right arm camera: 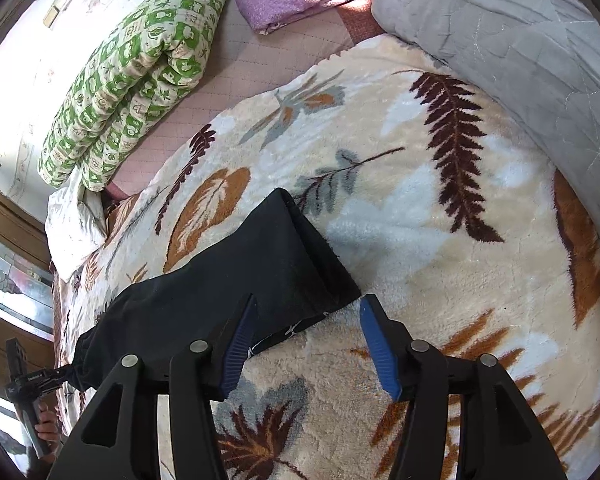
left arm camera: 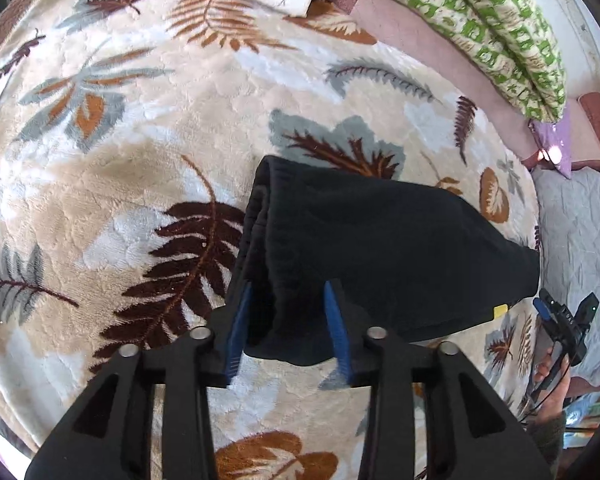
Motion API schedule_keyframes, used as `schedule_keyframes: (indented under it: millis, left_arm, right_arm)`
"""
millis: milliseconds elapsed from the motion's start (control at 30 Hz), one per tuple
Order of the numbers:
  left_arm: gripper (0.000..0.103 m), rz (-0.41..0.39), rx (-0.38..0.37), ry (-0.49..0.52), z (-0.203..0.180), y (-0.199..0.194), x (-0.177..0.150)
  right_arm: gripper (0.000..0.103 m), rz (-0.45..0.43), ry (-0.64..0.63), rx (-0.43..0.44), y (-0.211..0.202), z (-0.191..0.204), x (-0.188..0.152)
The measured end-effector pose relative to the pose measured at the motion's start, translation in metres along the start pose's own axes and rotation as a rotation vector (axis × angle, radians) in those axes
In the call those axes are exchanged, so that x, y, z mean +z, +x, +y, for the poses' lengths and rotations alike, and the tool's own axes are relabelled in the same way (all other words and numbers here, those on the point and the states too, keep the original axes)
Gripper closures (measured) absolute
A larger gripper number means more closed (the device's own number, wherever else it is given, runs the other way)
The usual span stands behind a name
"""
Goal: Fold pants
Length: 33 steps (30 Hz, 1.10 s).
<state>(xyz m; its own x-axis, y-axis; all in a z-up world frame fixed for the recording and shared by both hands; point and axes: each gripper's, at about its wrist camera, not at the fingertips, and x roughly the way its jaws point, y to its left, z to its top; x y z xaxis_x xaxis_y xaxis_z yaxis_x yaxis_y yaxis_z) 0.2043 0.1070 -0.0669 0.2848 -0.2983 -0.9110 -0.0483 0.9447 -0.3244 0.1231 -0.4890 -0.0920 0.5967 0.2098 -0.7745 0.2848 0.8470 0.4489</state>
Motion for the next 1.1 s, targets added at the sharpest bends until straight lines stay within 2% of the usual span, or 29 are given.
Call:
schedule_keyframes:
  millis: [100,267,300,333,400,500,600,767,833,900,967,1067,1100]
  left_arm:
    - [0.066,0.019,-0.012,0.0,-0.004,0.009,-0.002]
    - [0.067,-0.007,-0.025,-0.001,-0.014,0.009,-0.004]
    - [0.067,-0.01,-0.019,0.006,-0.016,0.008,-0.005]
    - [0.069,-0.013,-0.011,0.01,-0.018,0.008,-0.006]
    - [0.089,-0.017,0.032,0.026,-0.022,0.009,-0.008]
    - [0.093,-0.023,0.098,0.036,-0.024,0.01,-0.009]
    - [0.094,-0.034,0.15,0.048,-0.02,0.012,-0.011]
    - [0.094,-0.047,0.217,0.106,-0.027,0.016,-0.019]
    - [0.093,-0.042,0.208,0.089,-0.027,0.014,-0.017]
    - [0.092,-0.02,0.165,0.043,-0.022,0.007,-0.014]
    - [0.09,-0.013,0.118,0.005,-0.017,-0.005,-0.016]
    - [0.088,-0.035,0.105,-0.022,-0.018,-0.026,-0.025]
    - [0.088,-0.049,0.098,-0.022,-0.024,-0.035,-0.03]
  right_arm:
    - [0.046,0.014,-0.007,-0.015,0.006,0.003,0.003]
    - [0.046,0.008,-0.012,-0.05,0.019,0.007,0.008]
    - [0.051,0.01,-0.014,-0.041,0.021,0.008,0.009]
    - [0.063,0.016,-0.021,-0.043,0.023,0.01,0.01]
    - [0.083,0.052,-0.057,-0.063,0.027,0.016,0.009]
    - [0.092,0.043,-0.101,-0.091,0.021,0.022,0.009]
    - [0.093,0.002,-0.109,-0.09,0.009,0.02,0.015]
    - [0.093,0.05,-0.087,-0.132,0.02,0.005,0.013]
    - [0.091,0.047,-0.066,-0.116,0.023,0.001,0.011]
    - [0.081,0.057,-0.053,-0.12,0.023,0.001,0.01]
    - [0.079,0.061,-0.043,-0.097,0.017,0.001,0.011]
    - [0.075,0.012,-0.047,-0.063,-0.01,-0.002,0.017]
    - [0.07,-0.011,-0.045,-0.057,-0.02,-0.004,0.02]
